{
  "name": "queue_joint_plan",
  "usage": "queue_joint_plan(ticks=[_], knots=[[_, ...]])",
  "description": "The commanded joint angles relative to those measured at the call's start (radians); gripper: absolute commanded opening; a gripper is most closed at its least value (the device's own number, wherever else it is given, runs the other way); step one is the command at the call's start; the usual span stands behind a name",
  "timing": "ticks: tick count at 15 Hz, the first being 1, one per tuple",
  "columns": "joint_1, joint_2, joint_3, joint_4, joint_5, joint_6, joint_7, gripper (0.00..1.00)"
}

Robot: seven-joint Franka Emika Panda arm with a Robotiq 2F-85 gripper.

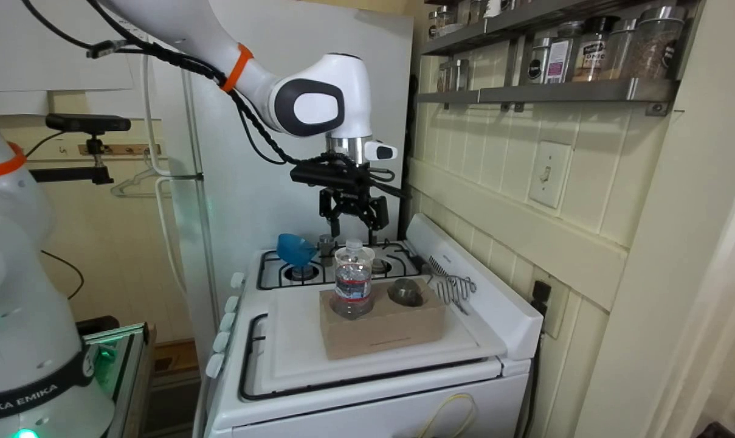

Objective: Remove the black container from the coffee cup and place it on the tray.

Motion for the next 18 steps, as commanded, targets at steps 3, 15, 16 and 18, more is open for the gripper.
queue_joint_plan(ticks=[3, 15, 16, 18], knots=[[-0.029, 0.057, 0.044, -0.012, -0.030, 0.101, 0.123, 1.00], [-0.010, 0.022, 0.061, -0.018, 0.124, 0.072, -0.185, 1.00], [-0.012, 0.022, 0.057, -0.014, 0.140, 0.051, -0.246, 1.00], [-0.020, 0.040, 0.069, -0.007, 0.101, 0.078, -0.180, 1.00]])
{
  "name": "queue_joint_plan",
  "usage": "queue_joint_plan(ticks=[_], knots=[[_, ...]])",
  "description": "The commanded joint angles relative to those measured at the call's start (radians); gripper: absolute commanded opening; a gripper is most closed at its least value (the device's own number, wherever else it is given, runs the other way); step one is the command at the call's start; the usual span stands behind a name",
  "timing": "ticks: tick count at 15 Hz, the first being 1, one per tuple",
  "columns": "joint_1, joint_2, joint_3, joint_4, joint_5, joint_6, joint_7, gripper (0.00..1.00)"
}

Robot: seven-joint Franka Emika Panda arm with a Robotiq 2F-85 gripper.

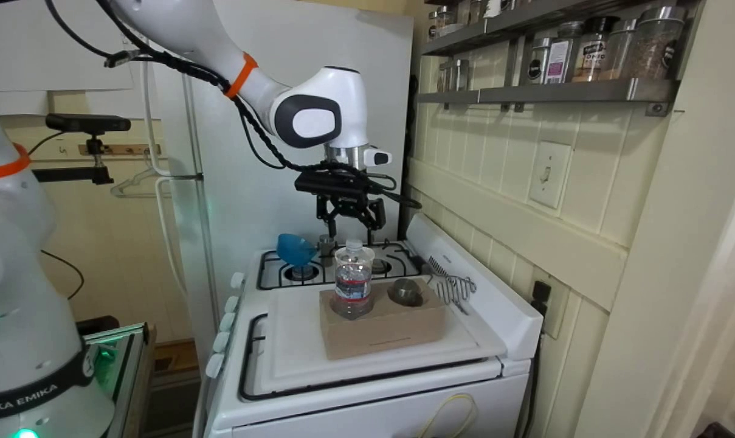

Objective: Remove the black container from the coffee cup and place it on the tray.

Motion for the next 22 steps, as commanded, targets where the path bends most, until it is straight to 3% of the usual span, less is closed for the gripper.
queue_joint_plan(ticks=[1, 6, 9, 10, 14, 19, 22], knots=[[-0.009, -0.001, 0.004, 0.002, 0.001, -0.006, -0.007, 1.00], [-0.015, -0.002, 0.005, 0.000, -0.011, -0.013, 0.043, 1.00], [-0.020, -0.005, 0.002, -0.005, -0.012, -0.011, 0.066, 0.85], [-0.022, -0.002, 0.001, -0.005, -0.012, -0.010, 0.072, 0.92], [-0.033, 0.007, -0.005, -0.005, -0.009, -0.014, 0.080, 0.89], [-0.041, 0.028, -0.006, -0.002, -0.004, -0.010, 0.082, 0.69], [-0.039, 0.036, 0.000, 0.003, -0.009, -0.009, 0.086, 0.73]])
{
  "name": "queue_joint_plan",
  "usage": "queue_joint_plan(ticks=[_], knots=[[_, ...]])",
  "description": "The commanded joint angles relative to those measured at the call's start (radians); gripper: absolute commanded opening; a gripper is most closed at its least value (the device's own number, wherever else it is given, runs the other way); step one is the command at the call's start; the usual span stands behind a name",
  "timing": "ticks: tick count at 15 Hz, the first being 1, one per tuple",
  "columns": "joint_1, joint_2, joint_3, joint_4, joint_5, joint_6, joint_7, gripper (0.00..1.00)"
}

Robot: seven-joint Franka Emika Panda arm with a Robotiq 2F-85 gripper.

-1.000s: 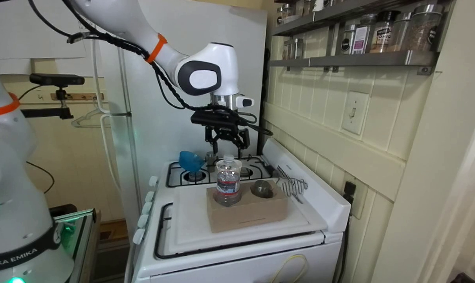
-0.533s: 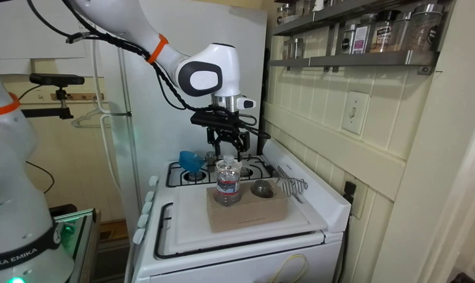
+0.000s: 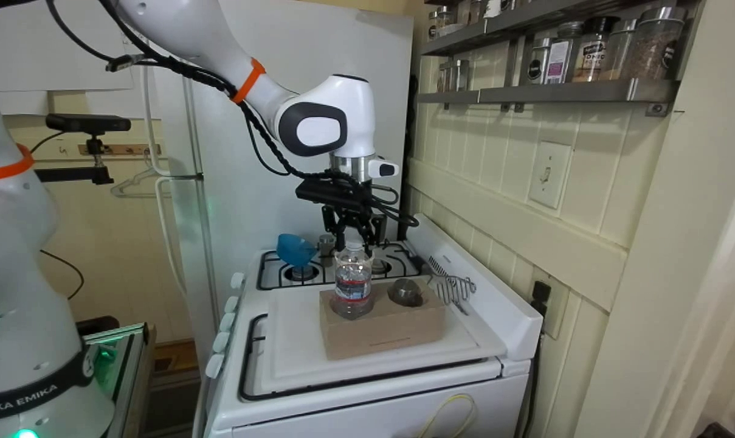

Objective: Remove the black container from the coffee cup and place it on the tray.

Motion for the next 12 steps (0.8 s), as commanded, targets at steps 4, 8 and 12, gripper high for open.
queue_joint_plan(ticks=[4, 8, 12], knots=[[0.000, 0.019, 0.012, 0.005, -0.004, -0.008, 0.019, 0.72], [-0.006, 0.019, 0.008, 0.001, 0.000, -0.003, 0.024, 0.66], [-0.011, 0.016, 0.005, -0.004, -0.013, -0.012, 0.047, 0.59]])
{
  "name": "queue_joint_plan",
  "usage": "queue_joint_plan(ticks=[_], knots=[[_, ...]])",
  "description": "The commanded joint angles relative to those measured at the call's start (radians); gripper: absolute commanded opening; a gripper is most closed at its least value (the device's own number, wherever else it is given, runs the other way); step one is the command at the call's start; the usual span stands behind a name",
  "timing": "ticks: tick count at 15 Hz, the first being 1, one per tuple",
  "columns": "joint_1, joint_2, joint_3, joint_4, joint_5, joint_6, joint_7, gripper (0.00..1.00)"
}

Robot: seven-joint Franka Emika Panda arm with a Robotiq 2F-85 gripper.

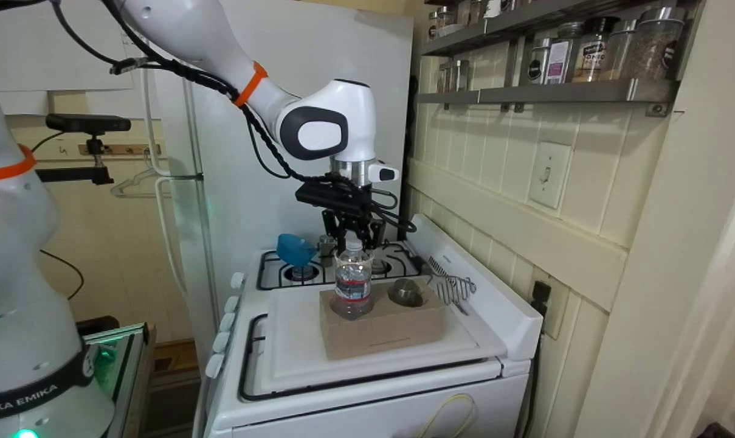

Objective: Remove the black container from the coffee cup and place it on the tray.

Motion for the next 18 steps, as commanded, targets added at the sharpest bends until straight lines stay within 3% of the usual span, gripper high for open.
queue_joint_plan(ticks=[1, 2, 3, 5, 6, 9, 18], knots=[[-0.009, 0.001, 0.002, -0.004, -0.022, -0.015, 0.037, 0.59], [-0.010, 0.003, 0.002, -0.001, -0.030, -0.021, 0.045, 0.50], [-0.010, 0.006, 0.003, 0.000, -0.035, -0.024, 0.052, 0.49], [-0.010, 0.011, 0.004, 0.004, -0.042, -0.029, 0.059, 0.22], [-0.010, 0.013, 0.005, 0.005, -0.045, -0.028, 0.063, 0.17], [-0.007, 0.005, 0.010, 0.009, -0.059, -0.033, 0.068, 0.17], [0.007, -0.191, 0.039, -0.004, -0.181, -0.108, 0.154, 0.17]])
